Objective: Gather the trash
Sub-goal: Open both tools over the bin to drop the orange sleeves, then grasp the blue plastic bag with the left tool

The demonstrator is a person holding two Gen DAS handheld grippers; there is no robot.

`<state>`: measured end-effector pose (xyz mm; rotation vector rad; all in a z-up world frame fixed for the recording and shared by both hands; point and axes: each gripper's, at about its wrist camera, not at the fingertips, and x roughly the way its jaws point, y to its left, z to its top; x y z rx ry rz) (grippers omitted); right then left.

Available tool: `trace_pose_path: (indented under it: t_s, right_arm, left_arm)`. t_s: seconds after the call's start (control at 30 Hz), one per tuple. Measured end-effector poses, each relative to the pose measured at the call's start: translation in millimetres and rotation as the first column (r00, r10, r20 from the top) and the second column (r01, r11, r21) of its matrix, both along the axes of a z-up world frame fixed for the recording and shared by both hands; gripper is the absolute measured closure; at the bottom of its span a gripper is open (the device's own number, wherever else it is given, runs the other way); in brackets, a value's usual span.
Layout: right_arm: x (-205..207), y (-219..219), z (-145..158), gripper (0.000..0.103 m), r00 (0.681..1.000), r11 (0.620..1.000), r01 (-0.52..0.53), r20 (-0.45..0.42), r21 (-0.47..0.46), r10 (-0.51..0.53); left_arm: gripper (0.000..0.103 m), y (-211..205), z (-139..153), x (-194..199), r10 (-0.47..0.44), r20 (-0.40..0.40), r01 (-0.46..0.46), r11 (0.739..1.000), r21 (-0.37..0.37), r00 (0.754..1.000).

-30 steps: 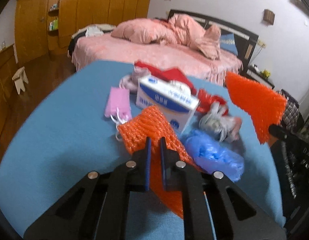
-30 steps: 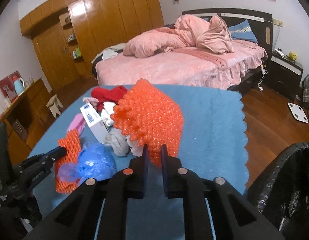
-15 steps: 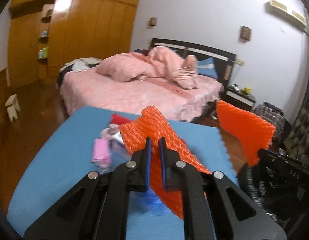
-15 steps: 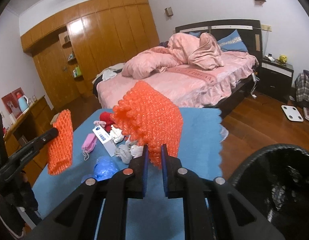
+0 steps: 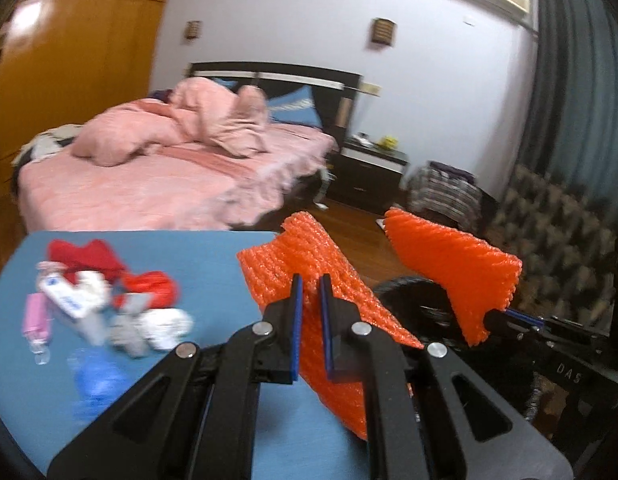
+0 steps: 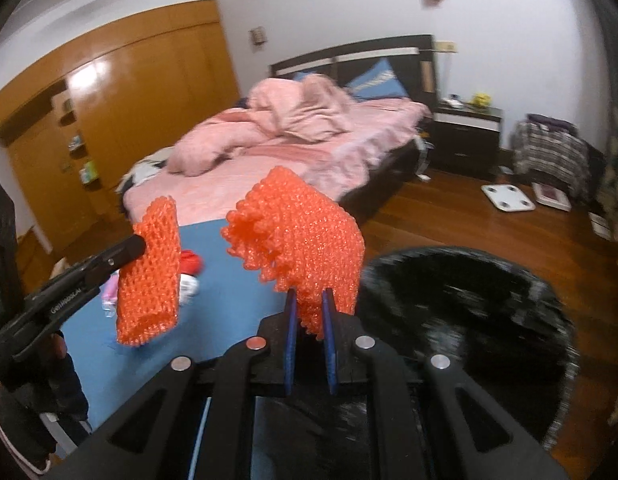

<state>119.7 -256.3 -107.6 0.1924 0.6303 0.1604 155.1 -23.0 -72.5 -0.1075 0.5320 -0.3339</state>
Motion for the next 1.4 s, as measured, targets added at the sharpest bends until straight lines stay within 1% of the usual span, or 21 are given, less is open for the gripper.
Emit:
trace_pose_path:
  t_s: [0.23, 0.27, 0.3, 0.33, 0.37, 0.4, 0.47, 0.5, 0.53, 0.57, 0.6, 0.63, 0.67, 0.73, 0.8, 0.9, 0.93, 1.03, 1.13, 1.27, 1.4]
  right_arm:
    - [-10, -60, -19, 0.091, 0.989, 0.990, 0.138, -0.055, -0.009, -0.138]
    - [-13, -64, -21, 0.089, 0.987, 0.989, 0.150, -0.058, -0.017, -0.151]
    - [-15, -70, -25, 0.088, 0.984, 0.986, 0.164, -0.066, -0.026, -0.165]
    - [-18, -74, -28, 0.087, 0.981, 0.984, 0.178, -0.072, -0.032, -0.179]
    - [-19, -80, -31, 0.083, 0.977, 0.980, 0.196, -0.080, -0.037, -0.198]
    - [-21, -83, -32, 0.079, 0.975, 0.978, 0.205, -0.082, -0.039, -0.208]
    - [-23, -86, -34, 0.061, 0.971, 0.974, 0.221, -0.081, -0.050, -0.225]
    - [-24, -86, -34, 0.058, 0.970, 0.973, 0.225, -0.077, -0.058, -0.229]
    - [-25, -85, -34, 0.048, 0.971, 0.972, 0.225, -0.073, -0.064, -0.229]
    - [-24, -83, -33, 0.032, 0.971, 0.972, 0.224, -0.070, -0.067, -0.228]
    - [-25, -78, -31, 0.026, 0.972, 0.972, 0.222, -0.058, -0.071, -0.227]
    - [-25, -74, -30, 0.018, 0.974, 0.974, 0.217, -0.044, -0.073, -0.220]
    - [-24, -71, -28, 0.011, 0.976, 0.975, 0.209, -0.037, -0.074, -0.213]
    - [-22, -53, -24, 0.006, 0.984, 0.981, 0.178, -0.012, -0.075, -0.180]
    - [-19, -37, -21, 0.006, 0.990, 0.988, 0.143, 0.000, -0.066, -0.143]
    - [-11, -6, -19, 0.006, 0.997, 0.995, 0.082, 0.017, -0.054, -0.081]
    - [-9, 5, -18, 0.006, 0.998, 0.997, 0.059, 0.022, -0.053, -0.058]
    - [3, 46, -18, 0.006, 0.999, 0.998, -0.018, 0.044, -0.052, 0.020]
    - [12, 87, -21, 0.006, 0.994, 0.994, -0.093, 0.059, -0.062, 0.096]
    - [23, 132, -31, 0.006, 0.983, 0.983, -0.165, 0.062, -0.084, 0.170]
    - [33, 162, -45, 0.006, 0.976, 0.972, -0.207, 0.047, -0.111, 0.213]
  left_arm:
    - [0.093, -62, -15, 9, -0.145, -0.029, 0.144, 0.989, -0.022, 0.989]
    - [0.088, -71, -19, 12, -0.167, -0.038, 0.166, 0.986, -0.026, 0.985]
    - [0.073, -77, -22, 12, -0.181, -0.044, 0.180, 0.983, -0.030, 0.982]
    - [0.062, -81, -25, 14, -0.197, -0.054, 0.196, 0.980, -0.034, 0.979]
    - [0.048, -84, -29, 13, -0.209, -0.061, 0.207, 0.978, -0.038, 0.976]
    - [0.046, -84, -31, 12, -0.208, -0.063, 0.206, 0.978, -0.037, 0.976]
    - [0.042, -82, -35, 9, -0.207, -0.070, 0.206, 0.978, -0.028, 0.976]
    - [0.038, -79, -34, 9, -0.196, -0.072, 0.195, 0.981, -0.021, 0.978]
    - [0.036, -71, -35, 6, -0.176, -0.068, 0.176, 0.984, -0.013, 0.982]
    - [0.031, -65, -34, 4, -0.161, -0.063, 0.161, 0.987, -0.007, 0.985]
    - [0.024, -55, -34, 0, -0.134, -0.052, 0.135, 0.991, 0.004, 0.990]
    - [0.022, -48, -32, -1, -0.112, -0.045, 0.113, 0.994, 0.015, 0.993]
    - [0.018, -34, -32, -6, -0.072, -0.033, 0.073, 0.997, 0.036, 0.997]
    - [0.017, -15, -30, -10, -0.026, -0.024, 0.028, 0.998, 0.059, 0.999]
    - [0.015, 13, -29, -17, 0.038, -0.016, -0.036, 0.996, 0.081, 0.999]
    - [0.014, 54, -26, -26, 0.144, 0.004, -0.143, 0.982, 0.121, 0.990]
    - [0.014, 72, -28, -29, 0.189, 0.007, -0.188, 0.972, 0.139, 0.982]
    - [0.014, 114, -32, -34, 0.277, 0.001, -0.273, 0.946, 0.172, 0.961]
    - [0.014, 148, -38, -38, 0.348, -0.019, -0.338, 0.922, 0.187, 0.937]
    - [0.014, 178, -48, -41, 0.405, -0.051, -0.387, 0.900, 0.201, 0.913]
    - [0.014, 192, -61, -42, 0.425, -0.085, -0.403, 0.894, 0.197, 0.901]
